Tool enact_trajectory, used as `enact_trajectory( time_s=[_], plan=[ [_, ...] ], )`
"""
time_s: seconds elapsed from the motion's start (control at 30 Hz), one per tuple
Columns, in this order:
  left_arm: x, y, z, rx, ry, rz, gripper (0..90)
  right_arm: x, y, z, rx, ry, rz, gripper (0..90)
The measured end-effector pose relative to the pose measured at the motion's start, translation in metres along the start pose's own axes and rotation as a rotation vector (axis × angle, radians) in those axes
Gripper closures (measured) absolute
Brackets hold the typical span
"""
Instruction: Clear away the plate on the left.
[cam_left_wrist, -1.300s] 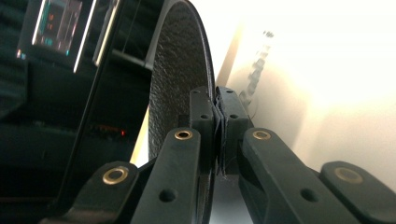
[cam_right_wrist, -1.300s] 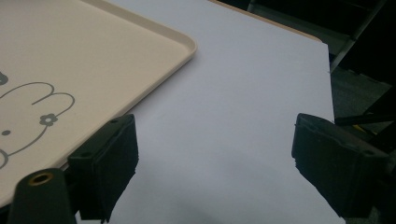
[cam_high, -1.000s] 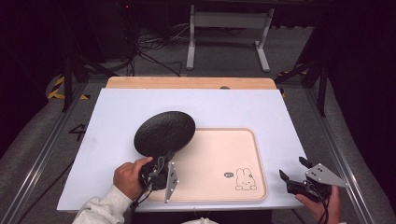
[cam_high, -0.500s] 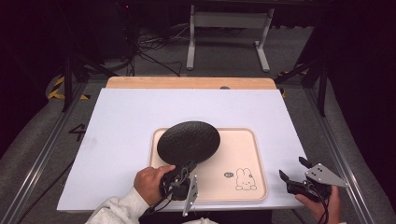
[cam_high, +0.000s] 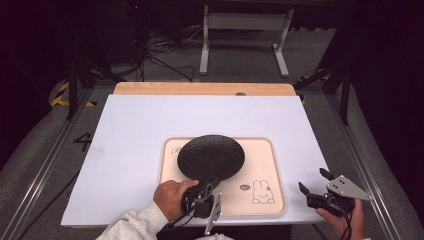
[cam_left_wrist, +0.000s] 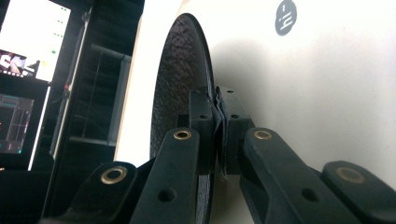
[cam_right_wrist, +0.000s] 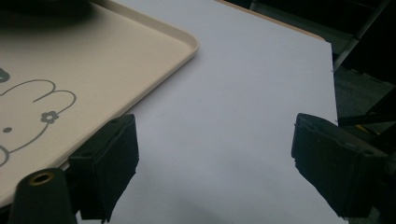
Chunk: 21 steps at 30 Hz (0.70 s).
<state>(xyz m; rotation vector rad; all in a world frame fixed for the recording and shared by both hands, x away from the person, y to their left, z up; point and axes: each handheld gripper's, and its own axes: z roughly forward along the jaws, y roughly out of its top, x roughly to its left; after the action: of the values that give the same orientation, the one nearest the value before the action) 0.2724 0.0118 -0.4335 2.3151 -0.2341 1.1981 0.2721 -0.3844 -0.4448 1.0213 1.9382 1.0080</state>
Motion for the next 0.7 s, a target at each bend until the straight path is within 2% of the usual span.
enact_trajectory(
  time_s=[0.1,0.23,0.4,0.47,0.5,0.6,0.7],
  plan=[
    [-0.005,0.006,0.004,-0.018,-0.028,0.008,87.0,0.000,0.000,0.000,0.003,0.000,0.000,15.4],
    [-0.005,0.008,0.008,-0.037,-0.031,-0.008,87.2,0.000,0.000,0.000,0.004,-0.001,-0.002,15.3],
    [-0.003,0.007,0.012,-0.067,-0.087,-0.068,84.0,0.000,-0.001,0.000,0.004,0.002,-0.001,15.3],
    [-0.002,0.007,0.014,-0.061,-0.109,-0.080,77.6,0.000,-0.001,0.001,0.007,0.003,0.000,15.2],
    [-0.002,0.006,0.015,-0.072,-0.119,-0.100,76.3,0.000,-0.001,0.001,0.007,0.003,0.000,15.2],
    [-0.002,0.005,0.018,-0.060,-0.153,-0.130,69.1,0.000,-0.001,0.000,0.006,0.003,0.000,15.2],
    [-0.001,0.003,0.021,-0.059,-0.188,-0.155,66.5,0.000,-0.001,0.001,0.009,0.004,0.001,15.2]
  ],
)
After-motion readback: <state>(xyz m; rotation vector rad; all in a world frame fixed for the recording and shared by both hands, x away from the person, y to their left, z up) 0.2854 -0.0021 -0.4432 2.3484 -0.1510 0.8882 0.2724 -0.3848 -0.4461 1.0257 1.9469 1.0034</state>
